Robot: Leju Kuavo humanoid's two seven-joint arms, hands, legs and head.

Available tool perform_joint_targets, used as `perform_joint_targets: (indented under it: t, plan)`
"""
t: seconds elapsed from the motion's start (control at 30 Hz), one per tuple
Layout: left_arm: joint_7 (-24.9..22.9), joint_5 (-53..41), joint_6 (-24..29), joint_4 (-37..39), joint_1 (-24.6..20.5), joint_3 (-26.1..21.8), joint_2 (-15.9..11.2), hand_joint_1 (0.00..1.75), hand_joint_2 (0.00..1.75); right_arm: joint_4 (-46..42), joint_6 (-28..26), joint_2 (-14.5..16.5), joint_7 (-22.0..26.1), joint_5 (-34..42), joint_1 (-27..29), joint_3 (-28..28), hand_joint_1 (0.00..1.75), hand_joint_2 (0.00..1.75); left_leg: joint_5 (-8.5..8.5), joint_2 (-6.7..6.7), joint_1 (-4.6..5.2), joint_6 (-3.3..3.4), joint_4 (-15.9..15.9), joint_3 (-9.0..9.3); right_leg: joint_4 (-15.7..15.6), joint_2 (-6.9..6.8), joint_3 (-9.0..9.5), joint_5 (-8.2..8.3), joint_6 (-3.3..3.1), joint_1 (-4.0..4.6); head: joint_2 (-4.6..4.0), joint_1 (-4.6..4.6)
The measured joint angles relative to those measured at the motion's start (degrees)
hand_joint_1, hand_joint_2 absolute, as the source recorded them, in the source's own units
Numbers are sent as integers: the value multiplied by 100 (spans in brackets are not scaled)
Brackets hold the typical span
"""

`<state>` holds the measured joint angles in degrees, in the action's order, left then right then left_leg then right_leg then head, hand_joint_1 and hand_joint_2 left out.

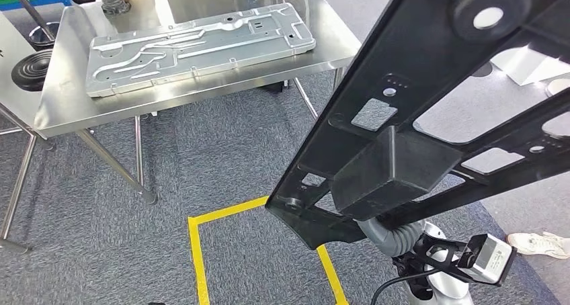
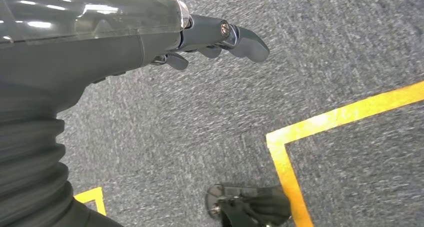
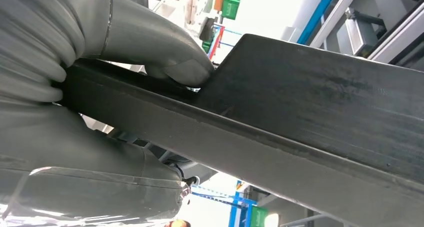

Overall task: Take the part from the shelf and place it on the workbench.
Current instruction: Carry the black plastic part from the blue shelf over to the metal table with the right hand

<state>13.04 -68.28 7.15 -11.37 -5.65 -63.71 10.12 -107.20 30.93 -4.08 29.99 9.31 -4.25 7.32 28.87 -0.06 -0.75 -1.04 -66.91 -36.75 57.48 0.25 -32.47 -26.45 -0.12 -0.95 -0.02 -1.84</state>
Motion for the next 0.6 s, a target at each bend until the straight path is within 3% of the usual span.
perform_joint_targets:
  t: [0.03,0.1,0.23,0.3,0.37,0.4,0.43,0.47,0.53,0.6]
  plan:
    - [2,0,-1,0,-4,0,-3,0,175,-1,0,1,1,0,-1,0,173,175,-161,-1,12,28,400,179,7,6,16,-17,22,13,0,0]
    - [7,0,-2,1,-14,1,-7,0,175,-1,1,1,1,0,0,1,173,175,-274,-7,37,84,829,371,11,10,24,-36,79,29,0,0]
    - [12,4,-2,0,-15,-1,-7,0,175,-1,2,1,2,-1,-2,1,173,175,-288,-15,33,217,915,402,97,3,-7,-113,216,16,1,0]
    - [13,10,-2,0,-24,-2,-7,0,175,-1,2,1,2,-1,-2,0,173,175,-304,-10,21,268,947,421,611,-4,-242,-406,253,6,0,0]
    - [14,16,-3,0,-23,-2,-7,0,175,2,2,1,2,-1,10,0,173,175,-294,-7,32,293,943,419,1407,-5,-648,-735,273,7,1,0]
    - [14,18,-3,0,-18,-2,-7,0,175,4,2,1,2,-1,18,0,173,175,-288,-8,37,299,940,422,1649,-6,-783,-778,277,6,1,0]
    - [14,18,-3,0,-14,-2,-7,0,175,6,2,0,2,-2,23,0,173,175,-280,-10,40,301,936,429,1670,-6,-814,-701,273,6,1,0]
    - [14,19,-3,0,-12,-2,-7,0,175,8,2,0,2,-2,24,0,173,175,-270,-15,42,299,932,441,1452,-6,-726,-522,260,7,0,0]
    - [15,19,-3,1,-13,-2,-4,0,175,8,2,0,2,-2,19,0,173,175,-240,-25,56,278,918,470,644,-11,-358,-110,204,27,1,0]
    - [17,19,-4,2,-15,-2,1,0,175,7,3,0,2,-2,15,0,173,175,-211,-29,75,233,903,473,105,-18,-124,60,147,58,1,0]
